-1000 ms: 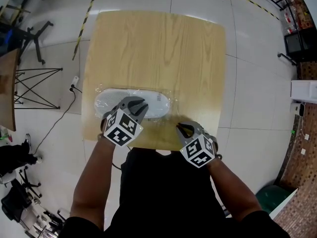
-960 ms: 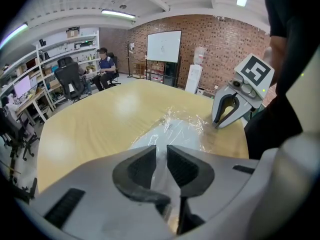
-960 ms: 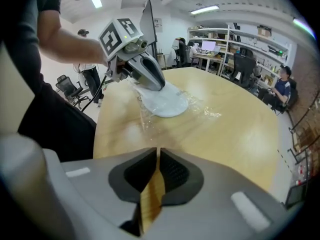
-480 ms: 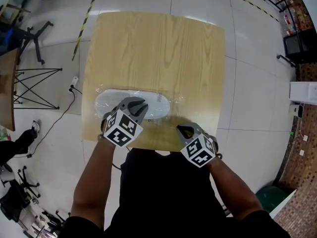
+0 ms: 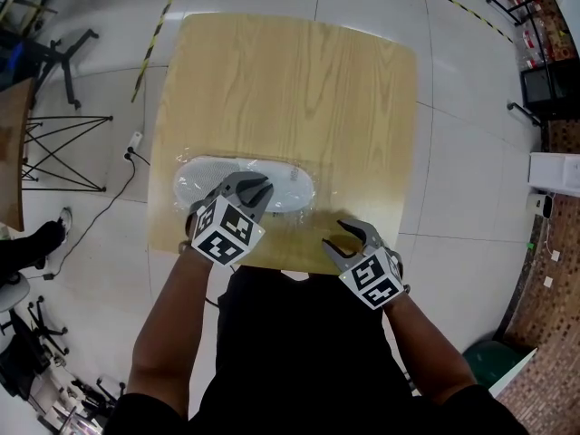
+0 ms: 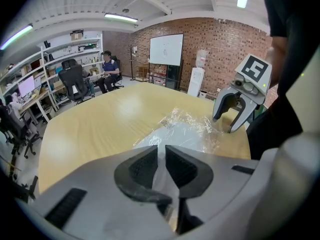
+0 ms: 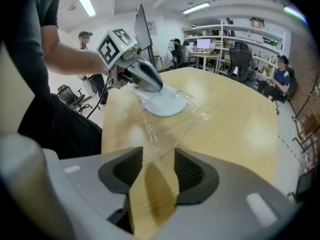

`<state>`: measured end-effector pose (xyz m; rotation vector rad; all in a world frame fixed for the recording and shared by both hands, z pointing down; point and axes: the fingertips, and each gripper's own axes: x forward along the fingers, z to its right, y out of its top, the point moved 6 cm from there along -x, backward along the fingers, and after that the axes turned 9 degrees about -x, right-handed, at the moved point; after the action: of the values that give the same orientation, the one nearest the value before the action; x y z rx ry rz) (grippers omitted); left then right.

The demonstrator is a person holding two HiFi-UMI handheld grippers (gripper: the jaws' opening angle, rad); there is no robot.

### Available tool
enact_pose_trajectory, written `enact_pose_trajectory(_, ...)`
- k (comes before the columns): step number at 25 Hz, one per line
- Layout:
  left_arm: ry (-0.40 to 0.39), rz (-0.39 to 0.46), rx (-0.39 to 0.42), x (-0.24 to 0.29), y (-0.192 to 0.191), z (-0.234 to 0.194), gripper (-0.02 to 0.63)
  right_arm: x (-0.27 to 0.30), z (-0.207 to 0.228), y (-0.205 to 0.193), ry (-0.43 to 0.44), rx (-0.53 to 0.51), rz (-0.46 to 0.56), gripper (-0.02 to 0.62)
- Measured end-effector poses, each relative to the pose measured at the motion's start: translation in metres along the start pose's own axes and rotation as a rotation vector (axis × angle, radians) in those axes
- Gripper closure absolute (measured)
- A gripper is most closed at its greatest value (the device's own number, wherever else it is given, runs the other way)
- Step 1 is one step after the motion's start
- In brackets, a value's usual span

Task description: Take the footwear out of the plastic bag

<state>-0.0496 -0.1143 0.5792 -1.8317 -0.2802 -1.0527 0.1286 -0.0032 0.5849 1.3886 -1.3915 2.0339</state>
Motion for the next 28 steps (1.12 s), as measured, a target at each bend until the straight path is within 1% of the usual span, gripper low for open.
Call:
enact_pose_trajectory(3,0.005,0.003,-0.003,-0.001,-0.001,0.001,0.552,-0.004,-0.001,0.008,-0.024,-0.016,0.012,0.416)
enact_pose_trajectory(5,0.007,0.004,-0.005,-0.001,-0.001,0.001,0.552,0.0,-0.001,0.012,-0.036,-0.02,-0.001,0.434)
enact_pose_trajectory(7,0.006,0.003,-0.008,-0.001,-0.001,0.0,0.552,0.008,0.001,0.01,-0.044,0.0,-0.025,0.444)
enact_pose_trajectory(10,0.003,0.004,-0.009,0.0,-0.001,0.0,0.552,0.015,0.004,0.007,-0.069,0.043,-0.046,0.485)
enact_pose_trajectory(12,0.005,0.005,-0.008,0.0,-0.002,0.0,0.552,0.015,0.006,0.005,-0.082,0.052,-0.046,0.508)
enact_pose_trajectory(14,0.01,0.007,-0.008,0.0,-0.002,0.0,0.552,0.015,0.005,0.005,-0.085,0.033,-0.051,0.546)
enact_pose_trajectory(17,0.015,0.006,-0.007,0.0,-0.001,-0.001,0.552,0.015,0.002,0.007,-0.097,-0.031,-0.065,0.594)
enact_pose_trajectory(21,0.014,0.007,-0.007,0.001,-0.002,-0.001,0.552,0.014,0.001,0.006,-0.128,-0.067,-0.067,0.595)
enact_pose_trajectory(23,0.017,0.006,-0.005,0.001,-0.002,-0.001,0.554,0.013,0.002,0.006,-0.136,-0.061,-0.061,0.594)
enact_pose_trajectory(24,0.018,0.006,-0.004,0.001,-0.002,-0.001,0.554,0.011,0.001,0.006,-0.125,-0.048,-0.059,0.58)
enact_pose_trajectory(25,0.019,0.005,-0.003,0.0,-0.002,-0.001,0.554,0.009,0.0,0.005,-0.103,-0.026,-0.056,0.478)
enact_pose_trajectory(26,0.02,0.005,-0.002,0.0,-0.002,0.0,0.554,0.006,-0.001,0.006,-0.077,0.001,-0.047,0.392)
enact_pose_trajectory(28,0.023,0.005,0.0,0.0,-0.002,0.0,0.554,0.001,-0.003,0.008,-0.044,0.043,-0.017,0.395)
